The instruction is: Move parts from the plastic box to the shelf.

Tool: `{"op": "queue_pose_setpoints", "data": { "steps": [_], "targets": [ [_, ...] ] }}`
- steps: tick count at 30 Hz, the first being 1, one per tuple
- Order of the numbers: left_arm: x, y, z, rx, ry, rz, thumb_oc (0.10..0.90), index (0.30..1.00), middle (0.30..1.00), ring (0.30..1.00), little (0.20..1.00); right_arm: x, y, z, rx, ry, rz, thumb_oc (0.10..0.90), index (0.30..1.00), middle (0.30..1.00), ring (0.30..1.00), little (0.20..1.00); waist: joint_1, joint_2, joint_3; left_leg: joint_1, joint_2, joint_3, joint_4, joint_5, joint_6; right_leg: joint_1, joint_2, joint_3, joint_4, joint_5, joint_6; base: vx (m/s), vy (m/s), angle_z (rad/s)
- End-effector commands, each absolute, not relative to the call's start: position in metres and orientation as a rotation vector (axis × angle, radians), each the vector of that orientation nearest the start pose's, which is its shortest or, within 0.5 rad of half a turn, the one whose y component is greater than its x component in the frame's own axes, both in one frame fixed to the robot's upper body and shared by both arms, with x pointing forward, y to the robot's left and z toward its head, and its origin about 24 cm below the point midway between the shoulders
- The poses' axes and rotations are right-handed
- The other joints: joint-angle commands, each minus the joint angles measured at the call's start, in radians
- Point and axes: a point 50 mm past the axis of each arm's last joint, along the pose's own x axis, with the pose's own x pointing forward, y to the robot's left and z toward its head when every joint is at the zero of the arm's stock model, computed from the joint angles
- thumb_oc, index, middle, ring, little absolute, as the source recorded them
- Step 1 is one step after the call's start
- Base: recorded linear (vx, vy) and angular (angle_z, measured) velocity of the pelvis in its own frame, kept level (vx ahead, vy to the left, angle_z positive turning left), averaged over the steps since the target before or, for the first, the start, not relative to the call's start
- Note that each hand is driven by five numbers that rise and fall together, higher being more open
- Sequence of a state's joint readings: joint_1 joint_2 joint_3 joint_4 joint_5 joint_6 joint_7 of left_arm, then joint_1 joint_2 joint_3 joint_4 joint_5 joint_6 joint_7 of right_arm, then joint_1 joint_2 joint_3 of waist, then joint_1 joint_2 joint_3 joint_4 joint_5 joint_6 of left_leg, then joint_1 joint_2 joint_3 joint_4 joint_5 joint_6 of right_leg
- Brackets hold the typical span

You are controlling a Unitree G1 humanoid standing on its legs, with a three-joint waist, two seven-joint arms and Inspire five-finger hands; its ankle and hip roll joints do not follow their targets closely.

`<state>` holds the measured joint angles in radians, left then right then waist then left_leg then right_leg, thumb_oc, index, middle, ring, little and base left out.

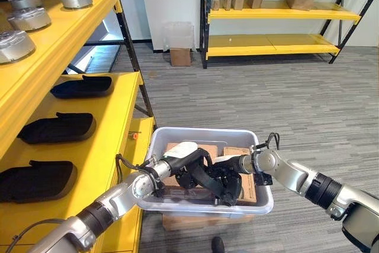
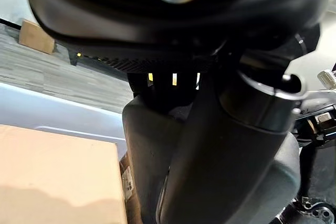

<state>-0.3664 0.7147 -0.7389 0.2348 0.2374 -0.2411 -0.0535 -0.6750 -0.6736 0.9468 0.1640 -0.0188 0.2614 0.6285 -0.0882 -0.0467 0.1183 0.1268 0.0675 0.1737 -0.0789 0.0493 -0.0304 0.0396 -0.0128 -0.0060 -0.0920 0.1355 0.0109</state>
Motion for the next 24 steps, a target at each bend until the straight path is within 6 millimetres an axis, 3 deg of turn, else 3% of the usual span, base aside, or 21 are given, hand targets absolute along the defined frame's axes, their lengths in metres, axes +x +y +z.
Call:
{"op": "queue_pose_setpoints", "data": {
  "steps": [1, 17, 18, 19, 24],
  "targets": [
    [0.251, 0.043, 0.078, 0.588, -0.523, -0.937, 0.400, 0.300, 0.300, 0.300, 0.300, 0.303, -0.028, 0.115, -0.762, -0.021, 1.170, 0.400, 0.300, 0.300, 0.300, 0.300, 0.004, 0.001, -0.032, 0.011, 0.066, 0.002, -0.008, -0.075, -0.025, 0.054, -0.081, -0.037, 0.020, -0.096, 0.104, 0.00, 0.000, 0.00],
    [0.247, 0.043, 0.077, 0.720, -0.637, -0.948, 0.400, 0.300, 0.300, 0.300, 0.300, 0.313, -0.036, 0.104, -0.576, 0.066, 1.043, 0.400, 0.300, 0.300, 0.300, 0.300, -0.006, 0.008, -0.037, 0.021, 0.052, -0.001, -0.008, -0.088, -0.016, 0.057, -0.086, -0.020, 0.015, -0.091, 0.113, 0.00, 0.002, 0.00],
    [0.247, 0.044, 0.077, 0.736, -0.644, -0.953, 0.400, 0.300, 0.300, 0.300, 0.300, 0.313, -0.037, 0.102, -0.563, 0.065, 1.029, 0.475, 0.404, 0.404, 0.404, 0.404, -0.006, 0.009, -0.037, 0.022, 0.052, -0.002, -0.008, -0.089, -0.015, 0.057, -0.087, -0.018, 0.015, -0.090, 0.113, -0.01, 0.018, -0.05],
    [0.247, 0.046, 0.075, 0.751, -0.647, -0.951, 0.400, 0.300, 0.300, 0.300, 0.300, 0.314, -0.037, 0.102, -0.534, 0.067, 1.009, 0.900, 1.000, 1.000, 1.000, 1.000, -0.008, 0.012, -0.037, 0.023, 0.050, -0.003, -0.008, -0.088, -0.013, 0.058, -0.088, -0.016, 0.015, -0.089, 0.114, -0.01, 0.031, -0.05],
    [0.249, 0.053, 0.074, 0.738, -0.611, -0.920, 0.400, 0.300, 0.300, 0.300, 0.300, 0.313, -0.034, 0.104, -0.377, 0.072, 0.977, 0.900, 1.000, 1.000, 1.000, 1.000, -0.004, 0.022, -0.036, 0.026, 0.042, -0.011, -0.008, -0.090, -0.010, 0.062, -0.089, -0.011, 0.013, -0.089, 0.113, 0.00, 0.019, -0.03]
  ]
}}
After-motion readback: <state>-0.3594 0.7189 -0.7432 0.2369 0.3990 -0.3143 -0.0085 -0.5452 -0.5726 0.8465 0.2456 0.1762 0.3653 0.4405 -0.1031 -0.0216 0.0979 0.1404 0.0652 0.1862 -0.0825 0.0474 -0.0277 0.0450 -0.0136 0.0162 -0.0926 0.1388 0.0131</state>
